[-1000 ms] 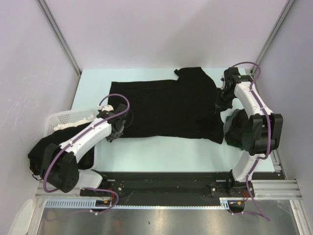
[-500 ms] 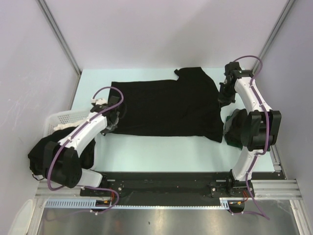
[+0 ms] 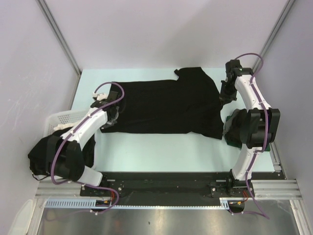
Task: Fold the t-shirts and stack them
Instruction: Fold the flattened tshirt in 1/3 of the way
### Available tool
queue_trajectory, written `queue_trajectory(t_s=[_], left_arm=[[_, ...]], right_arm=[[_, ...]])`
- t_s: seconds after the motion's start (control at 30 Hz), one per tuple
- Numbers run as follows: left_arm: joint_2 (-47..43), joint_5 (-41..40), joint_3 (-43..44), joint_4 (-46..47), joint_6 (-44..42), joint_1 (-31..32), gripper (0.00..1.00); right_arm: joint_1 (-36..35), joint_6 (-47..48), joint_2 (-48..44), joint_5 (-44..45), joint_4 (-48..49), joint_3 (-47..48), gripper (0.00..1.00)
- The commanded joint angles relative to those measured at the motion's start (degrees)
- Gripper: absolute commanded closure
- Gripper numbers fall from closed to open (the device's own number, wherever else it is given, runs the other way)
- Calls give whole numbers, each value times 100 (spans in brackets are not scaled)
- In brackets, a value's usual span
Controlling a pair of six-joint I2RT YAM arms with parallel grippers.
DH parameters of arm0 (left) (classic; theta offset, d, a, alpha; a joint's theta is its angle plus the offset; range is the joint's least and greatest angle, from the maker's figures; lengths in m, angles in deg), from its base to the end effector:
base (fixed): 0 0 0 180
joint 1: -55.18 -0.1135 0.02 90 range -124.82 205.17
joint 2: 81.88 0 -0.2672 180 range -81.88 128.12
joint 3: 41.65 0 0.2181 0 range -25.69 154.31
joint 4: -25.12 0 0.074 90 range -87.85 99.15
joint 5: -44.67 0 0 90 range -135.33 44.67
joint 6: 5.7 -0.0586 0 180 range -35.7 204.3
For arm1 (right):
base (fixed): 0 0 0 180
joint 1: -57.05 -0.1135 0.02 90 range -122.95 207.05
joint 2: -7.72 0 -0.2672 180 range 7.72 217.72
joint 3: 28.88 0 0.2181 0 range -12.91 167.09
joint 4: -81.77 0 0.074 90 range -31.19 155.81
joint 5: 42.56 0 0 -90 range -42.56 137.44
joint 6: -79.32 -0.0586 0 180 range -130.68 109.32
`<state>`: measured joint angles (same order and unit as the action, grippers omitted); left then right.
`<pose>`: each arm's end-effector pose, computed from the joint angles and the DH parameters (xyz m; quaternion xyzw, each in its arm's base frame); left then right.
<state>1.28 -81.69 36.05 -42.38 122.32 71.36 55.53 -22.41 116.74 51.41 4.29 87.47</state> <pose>0.2409 -0.0337 0.2422 -0.2234 0.9138 0.2106 0.2659 0.3684 0.0057 0.2693 0.0935 0.9800 -0.0140 0.1750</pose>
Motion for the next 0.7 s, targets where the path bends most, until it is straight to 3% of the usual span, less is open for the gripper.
queue_trajectory(t_s=[0.0,0.67], left_arm=[[43,-275,225,125,-269,-98,100],[596,-310,646,495,-664,-458,100]], right_arm=[[64,109,102,263,8,491,100],[64,162,612,517,88,913,100]])
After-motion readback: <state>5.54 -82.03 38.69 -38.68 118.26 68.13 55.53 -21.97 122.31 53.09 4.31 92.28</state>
